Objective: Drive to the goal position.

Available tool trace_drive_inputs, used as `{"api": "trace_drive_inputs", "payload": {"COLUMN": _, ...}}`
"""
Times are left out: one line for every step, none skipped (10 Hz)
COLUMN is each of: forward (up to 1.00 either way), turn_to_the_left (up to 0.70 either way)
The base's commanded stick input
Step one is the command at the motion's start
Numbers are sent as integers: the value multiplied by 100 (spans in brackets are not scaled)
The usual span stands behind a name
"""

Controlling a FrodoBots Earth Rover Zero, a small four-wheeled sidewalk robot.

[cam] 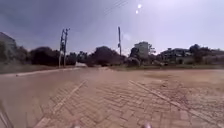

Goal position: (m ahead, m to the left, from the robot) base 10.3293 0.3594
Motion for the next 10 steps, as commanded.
{"api": "trace_drive_inputs", "payload": {"forward": 30, "turn_to_the_left": 0}}
{"api": "trace_drive_inputs", "payload": {"forward": 30, "turn_to_the_left": 0}}
{"api": "trace_drive_inputs", "payload": {"forward": 30, "turn_to_the_left": 0}}
{"api": "trace_drive_inputs", "payload": {"forward": 30, "turn_to_the_left": 0}}
{"api": "trace_drive_inputs", "payload": {"forward": 30, "turn_to_the_left": 0}}
{"api": "trace_drive_inputs", "payload": {"forward": 30, "turn_to_the_left": 0}}
{"api": "trace_drive_inputs", "payload": {"forward": 30, "turn_to_the_left": 0}}
{"api": "trace_drive_inputs", "payload": {"forward": 30, "turn_to_the_left": 0}}
{"api": "trace_drive_inputs", "payload": {"forward": 30, "turn_to_the_left": 0}}
{"api": "trace_drive_inputs", "payload": {"forward": 30, "turn_to_the_left": 0}}
